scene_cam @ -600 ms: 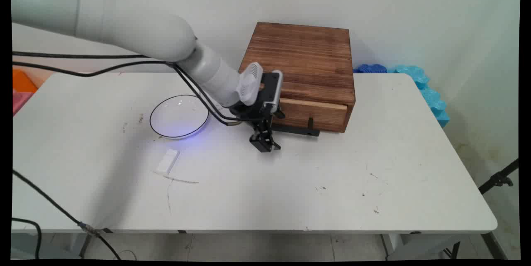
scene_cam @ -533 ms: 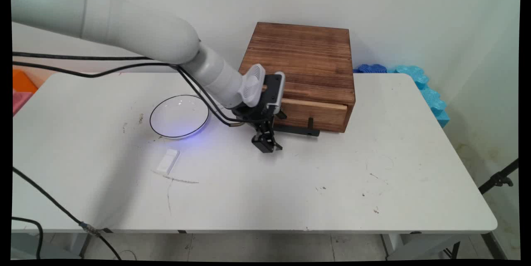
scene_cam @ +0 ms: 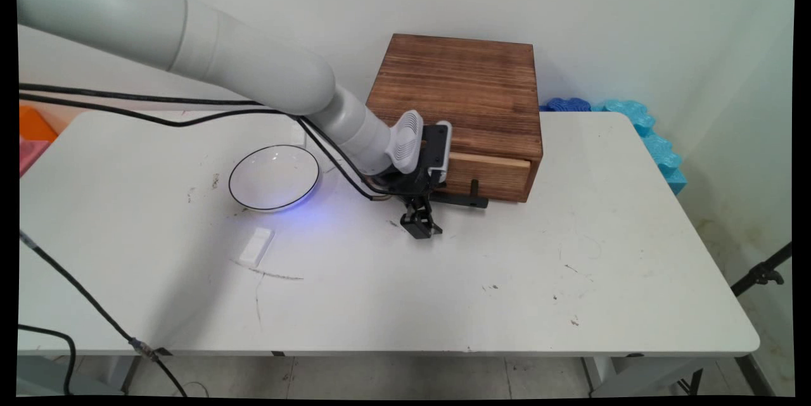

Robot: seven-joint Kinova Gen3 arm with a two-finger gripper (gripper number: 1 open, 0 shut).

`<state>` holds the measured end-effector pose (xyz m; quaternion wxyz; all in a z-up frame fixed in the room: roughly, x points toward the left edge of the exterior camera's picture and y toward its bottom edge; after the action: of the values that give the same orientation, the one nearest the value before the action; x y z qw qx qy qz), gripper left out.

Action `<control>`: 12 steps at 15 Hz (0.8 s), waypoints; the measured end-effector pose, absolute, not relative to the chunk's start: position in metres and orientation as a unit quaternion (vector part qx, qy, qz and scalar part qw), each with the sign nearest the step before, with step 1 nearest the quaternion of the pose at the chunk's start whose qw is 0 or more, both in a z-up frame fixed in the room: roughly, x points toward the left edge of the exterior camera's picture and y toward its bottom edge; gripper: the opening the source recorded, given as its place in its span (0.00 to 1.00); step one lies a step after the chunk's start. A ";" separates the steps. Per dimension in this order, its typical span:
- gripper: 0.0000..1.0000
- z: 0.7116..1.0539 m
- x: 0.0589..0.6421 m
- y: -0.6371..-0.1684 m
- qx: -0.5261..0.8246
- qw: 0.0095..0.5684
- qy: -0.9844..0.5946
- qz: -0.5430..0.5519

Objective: Open the drawer

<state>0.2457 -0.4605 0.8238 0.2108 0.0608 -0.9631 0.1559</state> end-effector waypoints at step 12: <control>1.00 0.804 0.229 -0.458 0.086 0.195 -0.969 0.126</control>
<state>0.2294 -0.4580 0.8044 0.1947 0.0858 -0.9689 0.1260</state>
